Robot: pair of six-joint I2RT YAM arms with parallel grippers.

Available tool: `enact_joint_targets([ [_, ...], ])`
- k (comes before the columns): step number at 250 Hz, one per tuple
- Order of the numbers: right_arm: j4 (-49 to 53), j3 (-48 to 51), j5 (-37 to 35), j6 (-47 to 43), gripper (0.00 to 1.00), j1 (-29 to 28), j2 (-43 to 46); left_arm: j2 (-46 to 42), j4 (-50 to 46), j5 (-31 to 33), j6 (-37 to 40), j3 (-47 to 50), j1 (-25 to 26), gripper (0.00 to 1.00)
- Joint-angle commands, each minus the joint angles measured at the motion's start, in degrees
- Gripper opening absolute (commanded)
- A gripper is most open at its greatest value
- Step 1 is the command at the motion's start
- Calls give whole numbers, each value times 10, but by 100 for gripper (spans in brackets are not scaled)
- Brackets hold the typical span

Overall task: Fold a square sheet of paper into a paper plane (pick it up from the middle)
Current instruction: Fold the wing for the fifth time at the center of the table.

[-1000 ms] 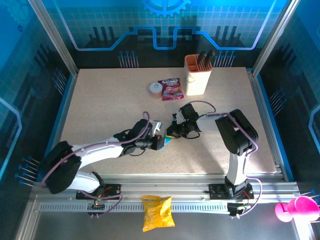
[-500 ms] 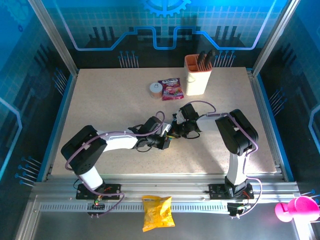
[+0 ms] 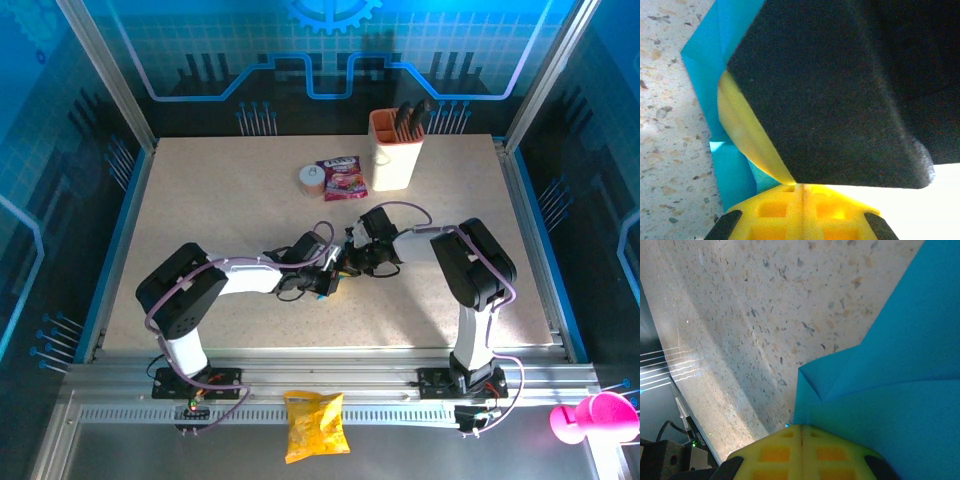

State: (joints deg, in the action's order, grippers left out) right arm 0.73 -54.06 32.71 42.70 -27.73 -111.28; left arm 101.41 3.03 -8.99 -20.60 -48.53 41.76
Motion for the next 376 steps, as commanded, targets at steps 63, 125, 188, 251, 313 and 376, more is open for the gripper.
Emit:
enact_joint_targets([
  [63,109,45,-149,-3,0,14,-81,-40,-30,54,-28,94,8,0],
  [125,106,45,-149,-2,0,14,-82,-67,-14,67,-89,175,48,0],
  [188,104,46,-146,0,0,14,-80,-133,-22,91,-173,261,94,0],
  [251,103,46,-143,2,0,13,-79,-253,-90,120,-142,239,84,0],
  [313,98,48,-141,5,0,13,-82,-208,-24,38,-61,137,45,0],
  [376,95,50,-141,8,0,11,-79,-121,1,-12,-20,40,24,0],
])
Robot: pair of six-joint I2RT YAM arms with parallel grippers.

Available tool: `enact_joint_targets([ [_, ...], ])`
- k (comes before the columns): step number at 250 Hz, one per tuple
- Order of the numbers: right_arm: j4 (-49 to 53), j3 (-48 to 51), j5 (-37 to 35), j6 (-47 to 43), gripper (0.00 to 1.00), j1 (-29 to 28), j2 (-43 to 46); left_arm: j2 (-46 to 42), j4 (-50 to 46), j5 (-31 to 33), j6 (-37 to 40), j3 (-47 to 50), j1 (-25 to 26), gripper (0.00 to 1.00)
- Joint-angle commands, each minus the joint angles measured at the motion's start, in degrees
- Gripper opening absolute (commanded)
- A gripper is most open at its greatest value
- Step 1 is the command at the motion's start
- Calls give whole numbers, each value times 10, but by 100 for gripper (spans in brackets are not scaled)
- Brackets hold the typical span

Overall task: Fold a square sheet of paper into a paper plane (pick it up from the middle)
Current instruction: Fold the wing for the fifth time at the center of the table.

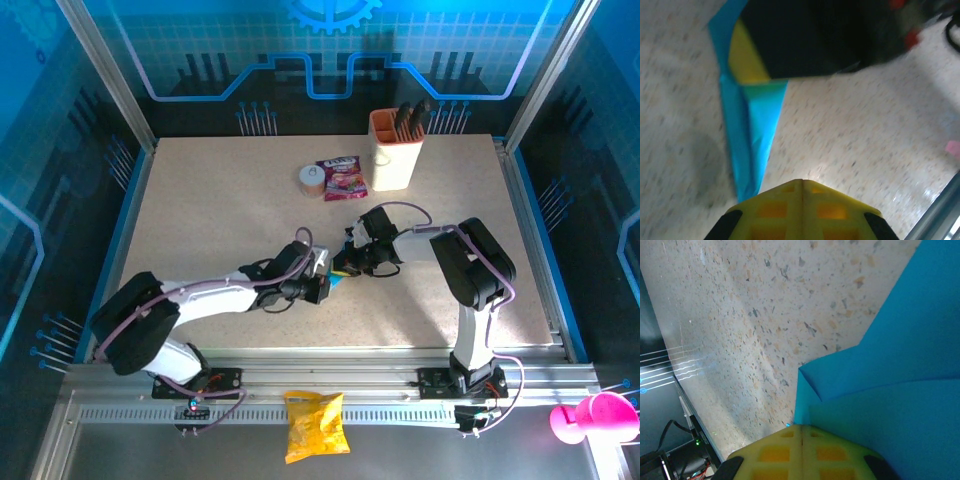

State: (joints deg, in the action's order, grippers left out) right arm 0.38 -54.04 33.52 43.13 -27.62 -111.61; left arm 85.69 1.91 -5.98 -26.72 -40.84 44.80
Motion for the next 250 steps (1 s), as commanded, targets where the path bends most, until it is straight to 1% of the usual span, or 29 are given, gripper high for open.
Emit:
enact_joint_targets([
  [1,98,50,-149,4,0,10,-75,38,12,-43,42,-37,-7,0],
  [53,94,52,-142,7,0,9,-72,103,44,-67,42,-44,-9,0],
  [97,88,52,-136,6,0,10,-70,128,74,-33,27,-17,-16,0],
  [137,88,48,-129,-1,0,19,-64,134,98,-40,5,16,-40,0],
  [165,87,44,-118,-7,0,33,-60,136,106,-51,-5,36,-52,0],
  [228,77,39,-104,-16,0,79,-42,156,124,-64,-20,64,-52,0],
  [250,77,39,-99,-19,3,97,-37,163,132,-67,-23,73,-52,0],
])
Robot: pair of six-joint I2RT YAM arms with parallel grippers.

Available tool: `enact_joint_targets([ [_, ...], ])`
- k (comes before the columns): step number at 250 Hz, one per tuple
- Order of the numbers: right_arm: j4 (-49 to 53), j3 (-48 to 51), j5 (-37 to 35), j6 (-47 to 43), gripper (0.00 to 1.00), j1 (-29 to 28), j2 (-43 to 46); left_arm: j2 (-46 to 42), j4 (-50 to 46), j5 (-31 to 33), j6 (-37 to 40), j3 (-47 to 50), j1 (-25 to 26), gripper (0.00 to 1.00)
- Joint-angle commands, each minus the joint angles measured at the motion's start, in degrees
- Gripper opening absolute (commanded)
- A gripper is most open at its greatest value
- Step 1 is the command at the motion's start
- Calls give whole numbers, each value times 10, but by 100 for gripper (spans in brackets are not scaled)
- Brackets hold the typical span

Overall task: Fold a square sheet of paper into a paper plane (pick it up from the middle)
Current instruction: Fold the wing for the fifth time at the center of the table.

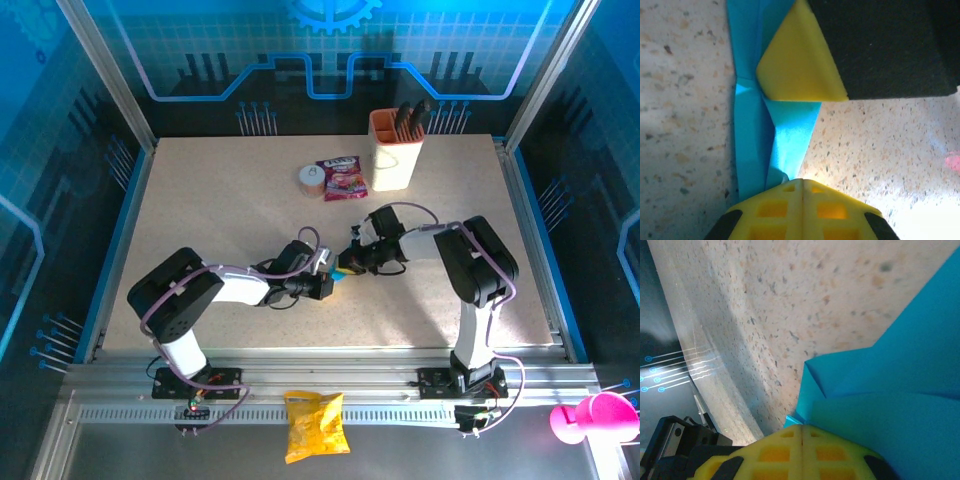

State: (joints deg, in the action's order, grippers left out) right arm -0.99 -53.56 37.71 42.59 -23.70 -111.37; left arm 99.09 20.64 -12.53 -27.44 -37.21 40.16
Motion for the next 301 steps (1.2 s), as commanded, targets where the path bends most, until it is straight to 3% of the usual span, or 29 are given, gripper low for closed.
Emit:
enact_joint_targets([
  [1,92,34,-140,-14,3,59,-40,29,-55,-2,-16,37,-5,0],
  [58,124,-8,-148,-27,12,89,-33,40,-36,-2,-24,59,-5,0],
  [129,128,-11,-150,-28,42,126,-19,61,-27,-1,-34,64,-4,0],
  [171,101,1,-137,-20,51,147,-5,66,-25,-1,-35,66,-4,0],
  [184,102,-3,-137,-21,49,147,-6,66,-24,-2,-37,66,-4,0],
  [197,113,-9,-134,-23,34,146,-11,61,-19,-5,-39,69,-4,0],
  [206,120,-13,-134,-25,29,144,-14,53,-19,-7,-40,70,-5,0],
  [249,129,-2,-140,-29,32,113,-16,-20,-50,-12,-40,62,-4,0],
  [301,103,25,-136,-6,30,29,-24,-110,-115,-16,-21,25,-4,0],
])
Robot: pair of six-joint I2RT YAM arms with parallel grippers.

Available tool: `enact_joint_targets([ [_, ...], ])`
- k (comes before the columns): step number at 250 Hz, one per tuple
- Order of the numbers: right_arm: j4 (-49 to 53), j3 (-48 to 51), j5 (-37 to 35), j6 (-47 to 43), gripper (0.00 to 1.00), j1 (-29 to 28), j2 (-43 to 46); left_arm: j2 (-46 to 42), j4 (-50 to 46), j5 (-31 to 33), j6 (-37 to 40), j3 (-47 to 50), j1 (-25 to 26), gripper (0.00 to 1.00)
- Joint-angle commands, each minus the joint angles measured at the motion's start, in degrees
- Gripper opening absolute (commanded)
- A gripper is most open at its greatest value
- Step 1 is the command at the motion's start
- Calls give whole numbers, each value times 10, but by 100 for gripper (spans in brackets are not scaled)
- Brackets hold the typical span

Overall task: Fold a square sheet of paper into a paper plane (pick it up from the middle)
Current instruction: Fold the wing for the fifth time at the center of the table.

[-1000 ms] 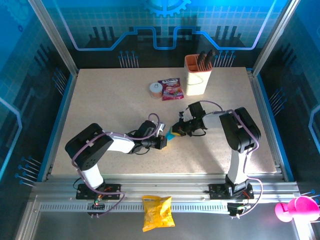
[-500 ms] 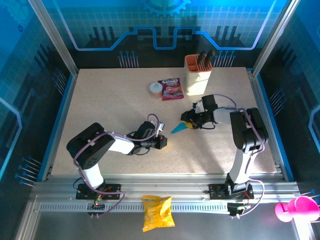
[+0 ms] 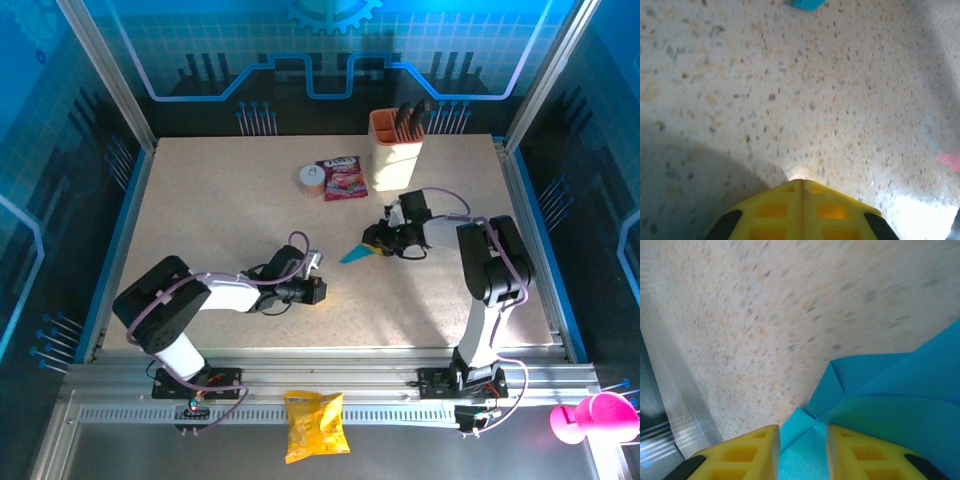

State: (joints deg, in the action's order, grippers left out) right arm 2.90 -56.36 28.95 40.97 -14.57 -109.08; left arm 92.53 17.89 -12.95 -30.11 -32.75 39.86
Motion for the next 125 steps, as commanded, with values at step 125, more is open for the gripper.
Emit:
enact_joint_targets([
  [125,8,75,-48,92,0,-196,-29,-42,-105,-13,42,-54,-1,0],
])
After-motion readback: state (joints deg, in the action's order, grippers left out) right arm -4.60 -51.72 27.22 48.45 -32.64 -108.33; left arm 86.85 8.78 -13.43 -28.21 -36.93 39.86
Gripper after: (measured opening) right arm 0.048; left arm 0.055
